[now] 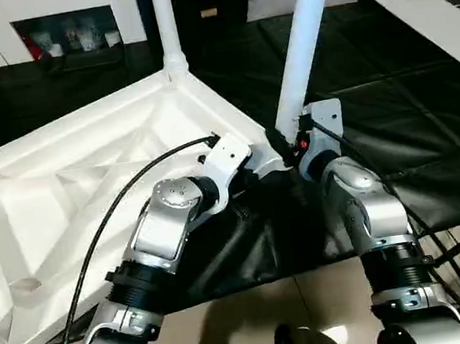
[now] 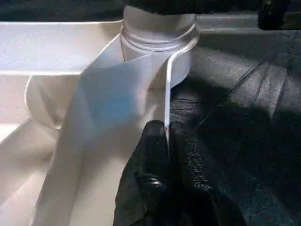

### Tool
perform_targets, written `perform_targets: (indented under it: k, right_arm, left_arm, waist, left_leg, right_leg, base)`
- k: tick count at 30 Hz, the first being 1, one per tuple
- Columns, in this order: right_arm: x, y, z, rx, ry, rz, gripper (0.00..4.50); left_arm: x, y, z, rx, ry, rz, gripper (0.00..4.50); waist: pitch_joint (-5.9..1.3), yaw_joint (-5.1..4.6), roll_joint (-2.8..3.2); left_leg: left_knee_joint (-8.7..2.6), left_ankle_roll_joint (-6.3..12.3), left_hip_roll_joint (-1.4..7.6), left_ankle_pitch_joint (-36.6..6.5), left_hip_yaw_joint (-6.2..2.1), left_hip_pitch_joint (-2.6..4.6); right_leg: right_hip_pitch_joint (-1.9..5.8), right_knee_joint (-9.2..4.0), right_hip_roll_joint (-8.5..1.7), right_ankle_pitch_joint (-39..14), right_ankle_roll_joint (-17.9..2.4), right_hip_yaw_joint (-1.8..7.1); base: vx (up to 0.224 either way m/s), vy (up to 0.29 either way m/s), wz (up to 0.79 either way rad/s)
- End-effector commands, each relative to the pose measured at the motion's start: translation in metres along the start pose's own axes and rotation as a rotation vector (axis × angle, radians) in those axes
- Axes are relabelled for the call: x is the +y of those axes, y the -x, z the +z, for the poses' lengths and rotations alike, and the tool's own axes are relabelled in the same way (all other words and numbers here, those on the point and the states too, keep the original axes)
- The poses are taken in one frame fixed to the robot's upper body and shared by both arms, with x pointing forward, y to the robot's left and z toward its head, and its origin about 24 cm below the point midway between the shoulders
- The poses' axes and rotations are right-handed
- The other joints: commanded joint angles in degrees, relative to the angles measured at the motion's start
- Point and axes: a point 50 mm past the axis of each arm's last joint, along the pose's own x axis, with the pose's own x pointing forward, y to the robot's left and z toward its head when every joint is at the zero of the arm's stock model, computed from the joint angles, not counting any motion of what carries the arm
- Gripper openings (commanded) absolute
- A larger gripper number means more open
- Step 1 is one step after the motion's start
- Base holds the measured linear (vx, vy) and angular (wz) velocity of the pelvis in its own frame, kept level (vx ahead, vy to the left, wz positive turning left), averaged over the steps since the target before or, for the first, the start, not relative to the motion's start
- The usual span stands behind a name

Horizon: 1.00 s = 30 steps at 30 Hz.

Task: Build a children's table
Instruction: Rotate leg to tighten

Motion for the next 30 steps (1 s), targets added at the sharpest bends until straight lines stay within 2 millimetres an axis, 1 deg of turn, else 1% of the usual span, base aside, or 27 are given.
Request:
perform_targets:
  k: [1, 2, 3, 4, 5, 6, 7, 8, 9, 10, 12, 13, 15, 16, 18, 19, 20, 21, 22, 23, 26, 27, 28, 29, 30]
  right_arm:
    - [0.037, -0.003, -0.010, 0.028, -0.005, 0.235, 3.15]
    - [0.035, -0.002, -0.011, 0.028, 0.000, 0.234, 3.22]
    - [0.035, -0.002, -0.011, 0.028, 0.000, 0.234, 3.40]
    - [0.029, 0.001, -0.011, 0.029, 0.025, 0.247, 3.52]
    - [0.019, 0.006, -0.011, 0.032, 0.064, 0.276, 3.58]
    - [0.012, 0.010, -0.010, 0.033, 0.094, 0.298, 3.58]
    - [0.011, 0.010, -0.010, 0.034, 0.098, 0.300, 3.72]
    - [-0.002, 0.016, -0.008, 0.045, 0.146, 0.323, 3.86]
    - [-0.011, 0.019, -0.006, 0.054, 0.175, 0.340, 3.86]
    - [-0.017, 0.022, -0.005, 0.058, 0.190, 0.359, 3.86]
    - [-0.024, 0.026, -0.001, 0.060, 0.224, 0.403, 3.86]
    - [-0.026, 0.029, 0.001, 0.067, 0.239, 0.443, 3.86]
    - [-0.028, 0.034, 0.002, 0.083, 0.266, 0.514, 3.86]
    - [-0.029, 0.037, 0.003, 0.089, 0.276, 0.556, 3.86]
    - [-0.030, 0.041, 0.004, 0.095, 0.280, 0.604, 3.86]
    - [-0.031, 0.044, 0.006, 0.109, 0.276, 0.663, 3.86]
    - [-0.032, 0.044, 0.006, 0.112, 0.283, 0.679, 3.86]
    - [-0.032, 0.045, 0.007, 0.115, 0.291, 0.693, 3.86]
    - [-0.034, 0.045, 0.007, 0.128, 0.289, 0.731, 3.86]
    - [-0.034, 0.046, 0.007, 0.130, 0.290, 0.738, 3.86]
    - [-0.035, 0.048, 0.007, 0.150, 0.288, 0.802, 3.86]
    - [-0.035, 0.048, 0.007, 0.150, 0.288, 0.802, 3.62]
    - [-0.034, 0.051, 0.007, 0.174, 0.275, 0.884, 3.53]
    - [-0.033, 0.052, 0.007, 0.186, 0.272, 0.922, 3.53]
    - [-0.033, 0.052, 0.007, 0.186, 0.272, 0.922, 3.47]
  left_arm:
    - [-0.006, 0.001, 0.025, -0.100, -0.083, -0.021, 0.00]
    - [-0.006, 0.002, 0.023, -0.094, -0.085, -0.022, 0.00]
    - [-0.006, 0.002, 0.023, -0.094, -0.085, -0.022, 0.00]
    - [-0.005, 0.004, 0.020, -0.084, -0.087, -0.028, 0.00]
    - [-0.003, 0.007, 0.014, -0.074, -0.102, -0.040, 0.00]
    - [0.000, 0.010, 0.010, -0.066, -0.110, -0.047, 0.00]
    - [0.000, 0.010, 0.010, -0.066, -0.112, -0.049, 0.00]
    - [0.002, 0.015, 0.005, -0.067, -0.132, -0.075, 0.00]
    - [0.005, 0.018, 0.002, -0.062, -0.138, -0.093, 0.00]
    - [0.006, 0.021, 0.000, -0.065, -0.156, -0.117, 0.00]
    - [0.008, 0.026, -0.003, -0.060, -0.162, -0.154, 0.00]
    - [0.010, 0.028, -0.004, -0.062, -0.181, -0.177, 0.00]
    - [0.010, 0.033, -0.005, -0.067, -0.195, -0.227, 0.00]
    - [0.010, 0.036, -0.006, -0.066, -0.201, -0.259, 0.00]
    - [0.010, 0.039, -0.008, -0.064, -0.224, -0.297, 0.00]
    - [0.010, 0.045, -0.012, -0.049, -0.262, -0.371, 0.00]
    - [0.009, 0.048, -0.014, -0.042, -0.271, -0.398, 0.00]
    - [0.009, 0.050, -0.015, -0.036, -0.278, -0.423, 0.00]
    - [0.010, 0.054, -0.018, -0.028, -0.292, -0.465, 0.00]
    - [0.010, 0.054, -0.018, -0.026, -0.293, -0.472, 0.00]
    - [0.010, 0.058, -0.021, -0.012, -0.305, -0.527, 0.00]
    - [0.010, 0.058, -0.021, -0.012, -0.305, -0.527, 0.00]
    - [0.010, 0.062, -0.023, 0.003, -0.322, -0.575, 0.00]
    - [0.010, 0.063, -0.024, 0.012, -0.331, -0.595, 0.00]
    - [0.010, 0.063, -0.024, 0.012, -0.331, -0.595, 0.00]
  waist:
    - [-5.12, 0.35, 0.12]
    - [-5.11, 0.27, 0.11]
    - [-5.11, 0.25, 0.10]
    - [-5.12, 0.27, 0.13]
    - [-5.13, 0.27, 0.22]
    - [-5.19, 0.36, 0.15]
    - [-5.10, 0.35, 0.13]
    - [-5.01, 0.23, 0.18]
    - [-5.14, 0.32, 0.08]
    - [-5.01, 0.33, 0.16]
    - [-5.06, 0.37, 0.10]
    - [-5.13, 0.44, -0.01]
    - [-5.08, 0.57, 0.14]
    - [-5.07, 0.66, 0.07]
    - [-5.16, 0.89, 0.15]
    - [-5.24, 0.93, 0.05]
    - [-5.30, 1.23, 0.18]
    - [-5.28, 1.35, 0.19]
    - [-5.38, 1.82, 0.15]
    - [-5.32, 1.95, 0.21]
    - [-5.31, 2.55, 0.30]
    - [-5.34, 2.65, 0.32]
    - [-5.46, 2.88, 0.24]
    - [-5.42, 2.93, 0.24]
    - [-5.39, 2.99, 0.23]
  left_leg:
    - [-3.44, 6.04, 1.71, -8.19, -0.64, 0.46]
    - [-3.40, 6.29, 1.76, -8.14, -0.61, 0.45]
    - [-3.40, 6.31, 1.74, -8.03, -0.60, 0.46]
    - [-3.35, 6.37, 1.80, -7.93, -0.57, 0.53]
    - [-3.34, 6.41, 1.81, -7.94, -0.57, 0.52]
    - [-3.26, 6.60, 1.76, -8.48, -0.55, 0.57]
    - [-3.29, 6.63, 1.83, -8.65, -0.51, 0.57]
    - [-3.37, 6.66, 1.95, -9.04, -0.56, 0.50]
    - [-3.26, 6.54, 1.85, -9.52, -0.54, 0.62]
    - [-3.31, 6.47, 1.93, -9.96, -0.50, 0.67]
    - [-3.24, 6.39, 1.85, -10.54, -0.56, 0.63]
    - [-3.21, 6.36, 1.87, -10.44, -0.55, 0.68]
    - [-3.23, 6.37, 2.04, -10.34, -0.55, 0.80]
    - [-3.23, 6.40, 2.10, -10.43, -0.51, 0.84]
    - [-3.22, 6.57, 2.18, -10.13, -0.52, 0.93]
    - [-3.19, 6.63, 2.22, -9.98, -0.51, 0.97]
    - [-3.19, 6.79, 2.24, -9.72, -0.52, 1.02]
    - [-3.23, 6.80, 2.28, -9.41, -0.51, 0.99]
    - [-3.19, 6.70, 2.40, -9.17, -0.40, 1.26]
    - [-3.22, 6.63, 2.45, -9.15, -0.38, 1.24]
    - [-3.27, 5.95, 2.60, -9.28, -0.37, 1.31]
    - [-3.25, 5.88, 2.58, -9.64, -0.38, 1.36]
    - [-3.19, 5.82, 2.54, -9.72, -0.35, 1.32]
    - [-3.23, 5.91, 2.60, -9.62, -0.37, 1.21]
    - [-3.20, 5.97, 2.63, -9.59, -0.30, 1.19]
  right_leg:
    - [4.13, -3.80, -4.15, -16.32, -9.42, 2.62]
    - [4.19, -3.74, -4.09, -15.47, -10.09, 2.59]
    - [4.25, -3.69, -4.08, -15.31, -10.32, 2.56]
    - [4.33, -3.67, -4.08, -15.10, -10.88, 2.57]
    - [4.34, -3.67, -4.12, -15.10, -11.00, 2.60]
    - [4.45, -3.78, -4.03, -15.48, -10.80, 2.52]
    - [4.44, -3.74, -4.08, -15.55, -10.85, 2.61]
    - [4.36, -3.83, -4.15, -16.19, -10.98, 2.61]
    - [4.47, -3.90, -4.08, -17.22, -10.73, 2.53]
    - [4.31, -3.97, -4.08, -17.90, -10.82, 2.60]
    - [4.41, -4.04, -4.17, -19.28, -10.49, 2.52]
    - [4.41, -4.06, -4.18, -19.47, -10.34, 2.55]
    - [4.24, -4.01, -4.15, -19.40, -10.57, 2.58]
    - [4.22, -3.91, -4.15, -19.35, -10.84, 2.62]
    - [4.20, -3.91, -4.17, -18.98, -11.11, 2.65]
    - [4.21, -3.84, -4.15, -18.72, -11.18, 2.65]
    - [4.20, -3.70, -4.23, -18.38, -11.32, 2.70]
    - [4.21, -3.63, -4.23, -18.01, -11.49, 2.71]
    - [4.04, -3.46, -4.20, -17.22, -11.94, 2.78]
    - [4.01, -3.49, -4.19, -17.27, -11.95, 2.80]
    - [4.00, -3.33, -4.22, -17.46, -12.07, 2.76]
    - [3.99, -3.32, -4.19, -17.64, -12.03, 2.72]
    - [4.18, -3.26, -4.30, -17.55, -12.18, 2.72]
    - [4.25, -3.20, -4.32, -17.39, -12.18, 2.74]
    - [4.14, -3.14, -4.24, -17.13, -12.21, 2.76]
  base:
    - [0.000, 0.000, 0.00]
    - [0.000, 0.000, 0.00]
    - [0.000, 0.000, 0.00]
    - [0.000, 0.000, 0.00]
    - [0.000, 0.000, 0.00]
    - [0.000, 0.000, 0.00]
    - [0.000, 0.000, 0.00]
    - [0.000, 0.000, 0.00]
    - [0.000, 0.000, 0.00]
    - [0.000, 0.000, 0.00]
    - [0.000, 0.000, 0.00]
    - [0.000, 0.000, 0.00]
    - [0.000, 0.000, 0.00]
    - [0.000, 0.000, 0.00]
    - [0.000, 0.000, 0.00]
    - [0.000, 0.000, 0.00]
    - [0.000, 0.000, 0.00]
    - [0.000, 0.000, 0.00]
    - [0.000, 0.000, 0.00]
    - [0.000, 0.000, 0.00]
    - [0.000, 0.000, 0.00]
    - [0.000, 0.000, 0.00]
    - [0.000, 0.000, 0.00]
    - [0.000, 0.000, 0.00]
    - [0.000, 0.000, 0.00]
